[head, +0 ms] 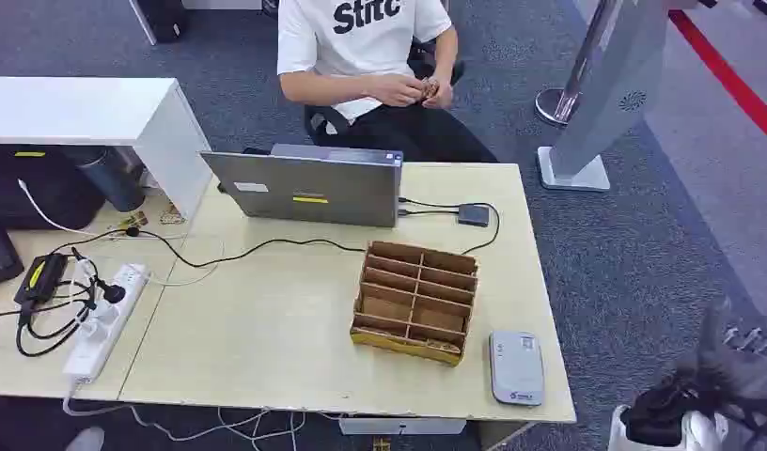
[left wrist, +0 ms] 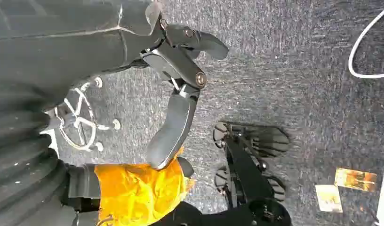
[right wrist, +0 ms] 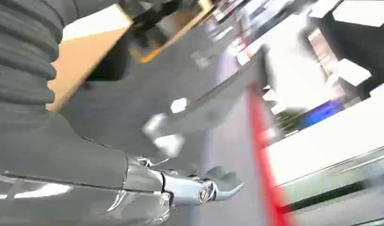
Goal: Pass the card to the sensor for recognition and then transmit it.
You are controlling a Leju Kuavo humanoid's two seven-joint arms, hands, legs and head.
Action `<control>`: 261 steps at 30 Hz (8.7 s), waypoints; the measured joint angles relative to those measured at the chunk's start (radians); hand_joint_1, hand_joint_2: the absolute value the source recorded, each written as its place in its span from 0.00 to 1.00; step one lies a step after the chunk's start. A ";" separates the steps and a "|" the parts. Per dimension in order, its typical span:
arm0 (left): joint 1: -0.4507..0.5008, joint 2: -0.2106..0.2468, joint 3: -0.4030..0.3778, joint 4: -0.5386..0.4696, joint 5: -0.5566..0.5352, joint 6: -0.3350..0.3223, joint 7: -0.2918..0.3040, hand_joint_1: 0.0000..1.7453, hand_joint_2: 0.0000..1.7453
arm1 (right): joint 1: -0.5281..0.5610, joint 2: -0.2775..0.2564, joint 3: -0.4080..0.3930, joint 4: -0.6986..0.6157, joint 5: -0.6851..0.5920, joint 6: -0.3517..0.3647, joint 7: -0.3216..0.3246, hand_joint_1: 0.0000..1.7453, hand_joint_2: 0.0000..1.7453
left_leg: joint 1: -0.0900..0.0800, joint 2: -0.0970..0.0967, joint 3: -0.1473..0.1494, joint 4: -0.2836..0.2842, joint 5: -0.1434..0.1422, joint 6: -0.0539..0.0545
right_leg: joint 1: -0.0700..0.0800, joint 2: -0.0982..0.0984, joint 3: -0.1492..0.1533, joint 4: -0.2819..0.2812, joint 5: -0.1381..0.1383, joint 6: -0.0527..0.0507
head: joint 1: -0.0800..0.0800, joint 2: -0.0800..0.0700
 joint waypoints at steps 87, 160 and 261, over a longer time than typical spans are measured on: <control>-0.002 0.000 -0.020 0.005 -0.010 0.097 -0.071 0.00 1.00 | -0.230 -0.328 0.625 0.311 0.841 0.013 0.281 1.00 1.00 | 0.001 -0.002 -0.019 0.000 0.016 -0.004 | 0.002 -0.002 -0.020 -0.001 0.016 -0.005 | 0.000 0.000; 0.000 0.016 -0.014 0.005 0.013 0.090 0.008 0.00 1.00 | -0.503 -0.840 1.236 0.452 0.729 0.700 0.236 1.00 1.00 | 0.000 -0.002 -0.022 0.001 0.016 -0.002 | 0.002 -0.003 -0.021 -0.001 0.017 -0.004 | 0.000 0.000; -0.145 0.005 -0.211 0.005 -0.095 0.063 0.134 0.00 1.00 | -1.013 0.125 1.176 1.085 1.144 0.045 0.429 0.00 1.00 | 0.006 0.000 -0.030 0.001 0.027 -0.012 | 0.006 0.002 -0.034 0.004 0.027 -0.010 | 0.000 0.000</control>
